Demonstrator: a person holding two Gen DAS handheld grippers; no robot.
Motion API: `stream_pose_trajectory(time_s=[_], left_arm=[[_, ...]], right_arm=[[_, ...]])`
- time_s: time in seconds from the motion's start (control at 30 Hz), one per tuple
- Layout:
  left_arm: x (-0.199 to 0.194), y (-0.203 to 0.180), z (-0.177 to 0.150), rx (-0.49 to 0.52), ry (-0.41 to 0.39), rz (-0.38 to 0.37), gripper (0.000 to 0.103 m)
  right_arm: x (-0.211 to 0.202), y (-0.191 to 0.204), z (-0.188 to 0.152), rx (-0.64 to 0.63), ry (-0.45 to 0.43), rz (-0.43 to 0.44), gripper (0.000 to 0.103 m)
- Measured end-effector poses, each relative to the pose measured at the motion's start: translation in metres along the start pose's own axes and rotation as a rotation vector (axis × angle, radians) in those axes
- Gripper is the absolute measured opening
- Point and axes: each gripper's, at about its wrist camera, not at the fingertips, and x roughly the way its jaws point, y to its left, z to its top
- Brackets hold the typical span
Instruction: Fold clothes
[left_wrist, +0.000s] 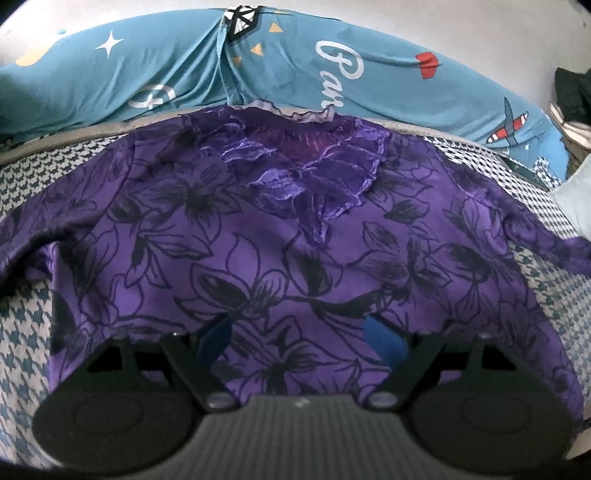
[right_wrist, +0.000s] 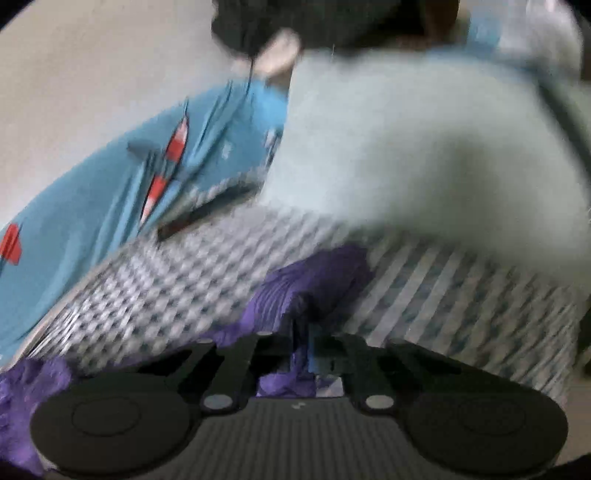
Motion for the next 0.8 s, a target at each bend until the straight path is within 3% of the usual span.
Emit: stream_pose_trajectory(time_s=[0.1,0.2,0.33,0.5,0.8], left_arm=[[0.001,-0.001,0.002,-0.004,-0.002,-0.011,0.082],[0.004,-0.005,0.002,-0.003,0.0,-0.015,0.082],[0.004,-0.008,0.002,0.002,-0.003,-0.021,0.082],[0.005,-0.008,0.001,0.007,-0.005,-0.011,0.082],[0.007,-0.008,-0.001,0.008,0.004,-0.002,0.082]], right_arm=[[-0.015,0.002,0.007,-0.023,-0.124,-0.02,0.008],[-0.014,-0.016,0.015,0.123,-0.069,0.066,0.011],[-0.012,-0.045,0.021,0.228,-0.053,0.043,0.012],[-0.003,-0.067,0.022,0.235,-0.012,0.008,0.012],[0.016,-0.087,0.013,0.309,0.091,0.03,0.017]])
